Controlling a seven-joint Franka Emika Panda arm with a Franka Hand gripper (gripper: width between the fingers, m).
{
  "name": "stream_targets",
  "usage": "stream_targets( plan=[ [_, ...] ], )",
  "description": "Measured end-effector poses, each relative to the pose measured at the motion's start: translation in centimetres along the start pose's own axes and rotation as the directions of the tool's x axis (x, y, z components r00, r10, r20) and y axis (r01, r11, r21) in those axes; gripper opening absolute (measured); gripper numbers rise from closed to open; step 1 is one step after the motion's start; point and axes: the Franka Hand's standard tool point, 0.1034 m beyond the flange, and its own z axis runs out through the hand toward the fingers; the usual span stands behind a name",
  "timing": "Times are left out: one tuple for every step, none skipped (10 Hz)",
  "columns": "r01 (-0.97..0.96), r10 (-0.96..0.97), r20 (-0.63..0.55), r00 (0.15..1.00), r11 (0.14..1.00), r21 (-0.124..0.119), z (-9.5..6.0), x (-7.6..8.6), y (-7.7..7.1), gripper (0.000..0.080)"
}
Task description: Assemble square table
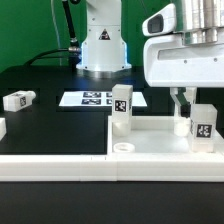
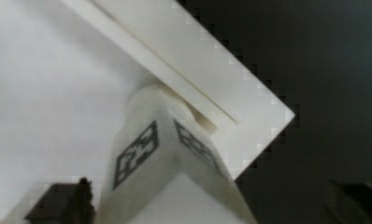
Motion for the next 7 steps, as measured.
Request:
stream_targets(
  plan=[
    [0.164,-0.164,0.008,0.986,0.986,-0.009,0.64,-0.18,0.37,0.0649],
    [0.266,-0.266,0.02,0.964,0.964,-0.014,0.91,-0.42,0.44,0.0649],
    [0.301,-0.3,0.023,0.954,0.954,-0.014,0.88,-0.47,0.37,0.0649],
    [0.29,-0.29,0.021,0.957,0.957,-0.014,0.87,-0.4,0.4,0.0649],
    [0.274,-0.274,0.021,0.961,0.962,-0.014,0.88,-0.4,0.41,0.0649],
    [0.239,-0.238,0.021,0.971,0.971,-0.014,0.88,-0.4,0.41,0.0526],
    [0.181,-0.181,0.02,0.983,0.983,-0.015,0.88,-0.4,0.41,0.0388]
  ],
)
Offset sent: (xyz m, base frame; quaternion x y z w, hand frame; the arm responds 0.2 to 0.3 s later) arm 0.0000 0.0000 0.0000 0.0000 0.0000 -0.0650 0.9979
